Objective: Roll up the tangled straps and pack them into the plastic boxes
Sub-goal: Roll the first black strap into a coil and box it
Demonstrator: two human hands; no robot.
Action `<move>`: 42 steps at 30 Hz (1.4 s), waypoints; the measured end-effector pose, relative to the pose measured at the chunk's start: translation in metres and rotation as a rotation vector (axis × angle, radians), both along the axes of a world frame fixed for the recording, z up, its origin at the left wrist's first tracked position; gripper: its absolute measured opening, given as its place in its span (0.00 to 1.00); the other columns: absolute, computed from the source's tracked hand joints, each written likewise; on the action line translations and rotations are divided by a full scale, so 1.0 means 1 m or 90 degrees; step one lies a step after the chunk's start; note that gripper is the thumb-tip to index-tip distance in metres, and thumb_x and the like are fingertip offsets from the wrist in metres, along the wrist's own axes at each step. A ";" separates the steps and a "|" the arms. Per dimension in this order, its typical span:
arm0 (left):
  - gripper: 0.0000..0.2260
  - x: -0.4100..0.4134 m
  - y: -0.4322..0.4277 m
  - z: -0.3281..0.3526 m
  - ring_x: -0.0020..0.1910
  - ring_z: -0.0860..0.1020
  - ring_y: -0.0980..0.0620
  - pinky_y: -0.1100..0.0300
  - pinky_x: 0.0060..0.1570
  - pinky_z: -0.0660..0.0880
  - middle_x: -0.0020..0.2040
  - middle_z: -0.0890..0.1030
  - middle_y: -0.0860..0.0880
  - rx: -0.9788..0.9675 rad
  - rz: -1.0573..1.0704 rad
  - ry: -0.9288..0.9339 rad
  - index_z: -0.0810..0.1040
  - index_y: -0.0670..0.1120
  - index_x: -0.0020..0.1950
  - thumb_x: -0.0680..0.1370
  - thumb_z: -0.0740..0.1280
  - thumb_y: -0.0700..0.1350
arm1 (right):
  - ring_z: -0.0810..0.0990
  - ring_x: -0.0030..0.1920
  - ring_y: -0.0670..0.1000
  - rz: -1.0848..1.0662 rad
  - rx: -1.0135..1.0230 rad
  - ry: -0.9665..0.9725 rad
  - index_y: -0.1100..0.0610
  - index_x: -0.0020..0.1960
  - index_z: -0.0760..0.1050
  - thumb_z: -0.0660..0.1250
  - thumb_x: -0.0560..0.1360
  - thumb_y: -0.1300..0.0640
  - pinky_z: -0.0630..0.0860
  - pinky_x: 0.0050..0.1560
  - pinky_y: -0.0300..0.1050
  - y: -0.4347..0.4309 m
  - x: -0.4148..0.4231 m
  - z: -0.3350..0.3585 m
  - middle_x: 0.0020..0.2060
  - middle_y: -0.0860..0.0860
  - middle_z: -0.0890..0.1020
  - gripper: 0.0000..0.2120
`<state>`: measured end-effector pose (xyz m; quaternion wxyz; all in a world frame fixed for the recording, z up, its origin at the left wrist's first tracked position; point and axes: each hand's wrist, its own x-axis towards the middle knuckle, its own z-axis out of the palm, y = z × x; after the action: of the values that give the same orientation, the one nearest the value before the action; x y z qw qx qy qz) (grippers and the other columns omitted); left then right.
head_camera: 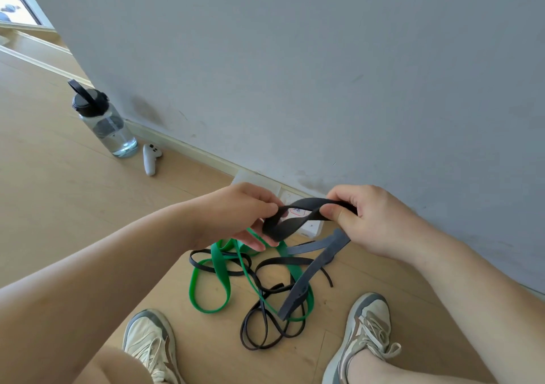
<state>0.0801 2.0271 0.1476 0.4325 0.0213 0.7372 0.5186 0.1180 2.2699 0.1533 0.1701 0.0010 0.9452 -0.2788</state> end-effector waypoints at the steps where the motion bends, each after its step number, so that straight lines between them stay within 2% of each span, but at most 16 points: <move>1: 0.13 0.000 0.000 0.000 0.49 0.86 0.44 0.43 0.58 0.82 0.53 0.87 0.41 0.042 0.048 -0.038 0.82 0.41 0.61 0.87 0.58 0.39 | 0.76 0.33 0.48 0.002 0.043 0.000 0.45 0.45 0.77 0.63 0.82 0.43 0.71 0.35 0.45 0.003 0.000 -0.001 0.30 0.45 0.78 0.10; 4: 0.12 -0.003 0.001 0.004 0.53 0.85 0.41 0.44 0.58 0.82 0.53 0.86 0.39 0.175 0.173 -0.127 0.79 0.38 0.65 0.84 0.60 0.33 | 0.79 0.37 0.50 -0.007 0.122 -0.022 0.45 0.47 0.76 0.61 0.83 0.42 0.70 0.35 0.45 0.011 -0.002 -0.002 0.35 0.46 0.80 0.11; 8: 0.13 -0.005 0.005 0.002 0.58 0.85 0.43 0.51 0.59 0.82 0.58 0.85 0.39 0.229 0.187 -0.119 0.78 0.39 0.66 0.81 0.68 0.34 | 0.77 0.36 0.51 -0.027 0.095 -0.032 0.46 0.45 0.75 0.60 0.83 0.42 0.70 0.36 0.45 0.014 -0.002 -0.004 0.35 0.47 0.79 0.12; 12: 0.14 -0.004 0.009 -0.003 0.50 0.85 0.42 0.50 0.56 0.84 0.51 0.86 0.37 0.165 0.194 -0.085 0.79 0.39 0.64 0.79 0.72 0.35 | 0.76 0.35 0.51 -0.003 0.097 -0.035 0.47 0.45 0.74 0.61 0.83 0.43 0.69 0.35 0.45 0.011 -0.001 -0.004 0.33 0.48 0.78 0.11; 15: 0.13 -0.003 0.009 -0.002 0.39 0.85 0.44 0.49 0.50 0.85 0.39 0.85 0.42 0.050 0.177 -0.058 0.80 0.40 0.59 0.76 0.74 0.31 | 0.76 0.35 0.52 0.012 0.074 -0.001 0.45 0.45 0.73 0.61 0.82 0.43 0.69 0.34 0.45 0.010 0.000 0.001 0.32 0.48 0.77 0.11; 17: 0.10 -0.003 0.010 -0.005 0.33 0.82 0.47 0.47 0.47 0.86 0.37 0.82 0.43 -0.050 0.177 -0.021 0.81 0.40 0.55 0.75 0.72 0.33 | 0.75 0.34 0.50 0.026 0.076 0.031 0.44 0.43 0.72 0.61 0.82 0.43 0.68 0.34 0.45 0.008 0.001 0.007 0.31 0.48 0.76 0.10; 19: 0.05 -0.004 0.011 -0.009 0.34 0.80 0.48 0.45 0.46 0.86 0.41 0.79 0.43 -0.122 0.165 0.013 0.82 0.43 0.51 0.75 0.71 0.39 | 0.74 0.32 0.49 0.037 0.076 0.050 0.43 0.43 0.72 0.62 0.82 0.43 0.66 0.33 0.44 0.004 0.003 0.010 0.30 0.47 0.75 0.10; 21: 0.04 -0.004 0.010 -0.008 0.41 0.82 0.46 0.46 0.48 0.86 0.46 0.83 0.42 -0.139 0.126 0.045 0.84 0.46 0.49 0.76 0.71 0.43 | 0.73 0.32 0.49 0.038 0.068 0.047 0.44 0.43 0.72 0.62 0.82 0.43 0.66 0.33 0.44 0.003 0.004 0.008 0.29 0.47 0.75 0.11; 24: 0.08 -0.002 0.007 -0.001 0.51 0.86 0.49 0.47 0.54 0.84 0.52 0.87 0.47 -0.017 0.110 0.076 0.84 0.50 0.56 0.78 0.73 0.49 | 0.75 0.35 0.51 0.028 0.051 0.019 0.47 0.44 0.72 0.60 0.83 0.43 0.68 0.35 0.45 0.003 0.003 0.002 0.31 0.48 0.76 0.12; 26: 0.15 0.002 0.007 0.006 0.49 0.86 0.53 0.52 0.53 0.84 0.53 0.86 0.50 0.031 0.072 0.137 0.81 0.52 0.62 0.77 0.75 0.53 | 0.74 0.35 0.50 0.007 0.015 0.005 0.48 0.44 0.71 0.59 0.84 0.43 0.69 0.36 0.46 0.002 0.001 0.002 0.33 0.48 0.76 0.13; 27: 0.17 0.004 0.007 0.009 0.46 0.85 0.55 0.55 0.50 0.84 0.52 0.86 0.51 0.006 0.047 0.199 0.80 0.54 0.62 0.76 0.77 0.54 | 0.73 0.35 0.49 0.001 0.002 -0.001 0.48 0.44 0.71 0.58 0.84 0.44 0.69 0.36 0.46 0.001 0.001 0.004 0.33 0.48 0.75 0.13; 29: 0.13 0.005 0.008 0.012 0.40 0.84 0.56 0.56 0.48 0.84 0.45 0.87 0.50 -0.061 0.051 0.281 0.82 0.55 0.56 0.74 0.78 0.54 | 0.74 0.36 0.49 0.010 -0.008 -0.020 0.48 0.44 0.71 0.57 0.84 0.43 0.71 0.37 0.50 0.001 0.001 0.006 0.35 0.50 0.77 0.14; 32: 0.10 0.001 0.006 0.013 0.33 0.82 0.59 0.63 0.36 0.81 0.39 0.87 0.48 -0.048 0.131 0.225 0.83 0.48 0.49 0.75 0.78 0.51 | 0.77 0.37 0.51 0.047 -0.035 -0.057 0.45 0.44 0.73 0.56 0.84 0.42 0.79 0.45 0.56 -0.003 0.004 0.006 0.38 0.53 0.82 0.14; 36: 0.08 -0.002 0.007 0.013 0.39 0.84 0.51 0.57 0.43 0.82 0.40 0.85 0.45 0.096 0.208 0.065 0.82 0.40 0.52 0.77 0.76 0.41 | 0.80 0.41 0.49 0.071 -0.140 -0.069 0.39 0.56 0.75 0.58 0.84 0.43 0.79 0.48 0.51 -0.009 0.006 0.003 0.38 0.46 0.81 0.07; 39: 0.06 0.000 0.009 0.016 0.38 0.83 0.49 0.58 0.43 0.82 0.40 0.84 0.44 0.195 0.244 -0.009 0.81 0.40 0.52 0.77 0.75 0.38 | 0.83 0.46 0.45 0.021 -0.240 -0.031 0.42 0.53 0.78 0.62 0.83 0.47 0.80 0.52 0.50 -0.015 0.007 0.005 0.42 0.46 0.85 0.06; 42: 0.04 0.004 0.011 0.020 0.38 0.83 0.49 0.58 0.46 0.83 0.42 0.84 0.41 0.232 0.235 -0.026 0.81 0.41 0.50 0.77 0.74 0.36 | 0.84 0.50 0.42 -0.021 -0.325 0.001 0.43 0.58 0.80 0.65 0.83 0.52 0.78 0.54 0.39 -0.021 0.008 0.012 0.45 0.46 0.87 0.07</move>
<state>0.0838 2.0385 0.1672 0.3342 -0.0462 0.6143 0.7133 0.1263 2.2490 0.1658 0.1593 -0.0266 0.8442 -0.5111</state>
